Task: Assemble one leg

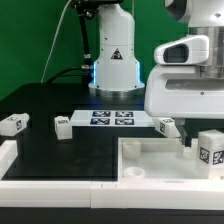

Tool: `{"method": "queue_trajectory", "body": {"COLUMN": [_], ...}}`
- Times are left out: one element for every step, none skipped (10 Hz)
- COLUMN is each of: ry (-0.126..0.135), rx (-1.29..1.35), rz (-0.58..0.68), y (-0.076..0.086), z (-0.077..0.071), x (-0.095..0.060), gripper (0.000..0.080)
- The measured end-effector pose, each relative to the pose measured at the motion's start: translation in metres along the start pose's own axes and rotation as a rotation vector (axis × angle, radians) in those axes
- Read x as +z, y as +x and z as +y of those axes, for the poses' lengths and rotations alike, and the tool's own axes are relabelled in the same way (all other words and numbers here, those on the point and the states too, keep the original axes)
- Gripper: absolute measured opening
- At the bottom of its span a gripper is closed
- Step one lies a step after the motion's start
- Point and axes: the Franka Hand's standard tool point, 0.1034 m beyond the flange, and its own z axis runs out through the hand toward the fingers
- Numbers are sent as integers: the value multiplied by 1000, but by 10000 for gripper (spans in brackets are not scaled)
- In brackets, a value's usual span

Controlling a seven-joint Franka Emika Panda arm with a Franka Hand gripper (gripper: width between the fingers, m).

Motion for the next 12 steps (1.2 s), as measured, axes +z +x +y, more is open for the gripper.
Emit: {"method": "queue_trajectory", "body": {"ry": [-2, -3, -3, -3, -3, -3, -2, -2, 0, -3, -6, -19], "rx": [-80, -195, -225, -226, -213, -185, -167, -114, 13, 137, 236, 396], "rz": [0, 1, 2, 1, 1, 1, 1, 1, 1, -1, -2, -4], "y": [0, 1, 1, 1, 1, 1, 1, 1, 2, 1, 0, 0], "z": [0, 2, 2, 2, 2, 2, 2, 3, 3, 2, 2, 6], "x": [0, -1, -1, 0, 0, 0, 0, 0, 0, 0, 0, -1], "gripper": [649, 649, 649, 649, 555, 555, 354, 289, 289, 289, 289, 289]}}
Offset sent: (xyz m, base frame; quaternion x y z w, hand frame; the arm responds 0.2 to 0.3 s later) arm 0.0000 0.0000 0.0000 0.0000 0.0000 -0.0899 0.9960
